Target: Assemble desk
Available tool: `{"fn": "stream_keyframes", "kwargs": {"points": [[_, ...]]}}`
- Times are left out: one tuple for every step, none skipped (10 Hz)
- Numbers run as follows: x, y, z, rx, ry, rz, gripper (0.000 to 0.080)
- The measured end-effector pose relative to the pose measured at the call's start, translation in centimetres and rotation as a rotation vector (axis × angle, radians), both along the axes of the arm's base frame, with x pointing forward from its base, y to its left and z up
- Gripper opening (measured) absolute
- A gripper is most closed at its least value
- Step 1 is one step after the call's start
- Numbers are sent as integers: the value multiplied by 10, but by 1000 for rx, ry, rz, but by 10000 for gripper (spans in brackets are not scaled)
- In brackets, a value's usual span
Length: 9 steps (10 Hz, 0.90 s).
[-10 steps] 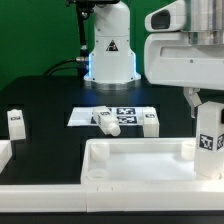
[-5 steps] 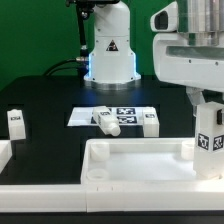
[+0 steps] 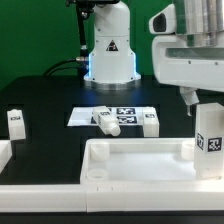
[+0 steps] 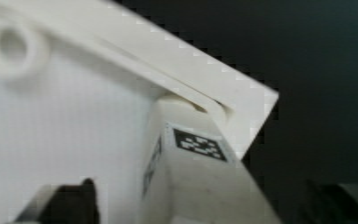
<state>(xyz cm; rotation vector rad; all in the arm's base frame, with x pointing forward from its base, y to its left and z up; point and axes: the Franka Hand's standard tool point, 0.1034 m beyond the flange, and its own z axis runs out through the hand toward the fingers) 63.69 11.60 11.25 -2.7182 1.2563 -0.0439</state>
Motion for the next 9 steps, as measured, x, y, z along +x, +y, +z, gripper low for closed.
{"fn": "stream_keyframes", "kwargs": {"points": [[1,5,-1,-20,-17,229,635],[1,6,-1,-24,-26,303,635],[1,5,-1,-31,-37,391,647],[2,3,-1,-45,-52,521,649],[4,-3,0,-90,-78,764,649],[7,-3,1,-124,-93,948,649],[7,-1,1,-119,-95,949,649],[7,-1,1,-114,-90,895,530],[7,-1,1,-114,-88,881,393]]}}
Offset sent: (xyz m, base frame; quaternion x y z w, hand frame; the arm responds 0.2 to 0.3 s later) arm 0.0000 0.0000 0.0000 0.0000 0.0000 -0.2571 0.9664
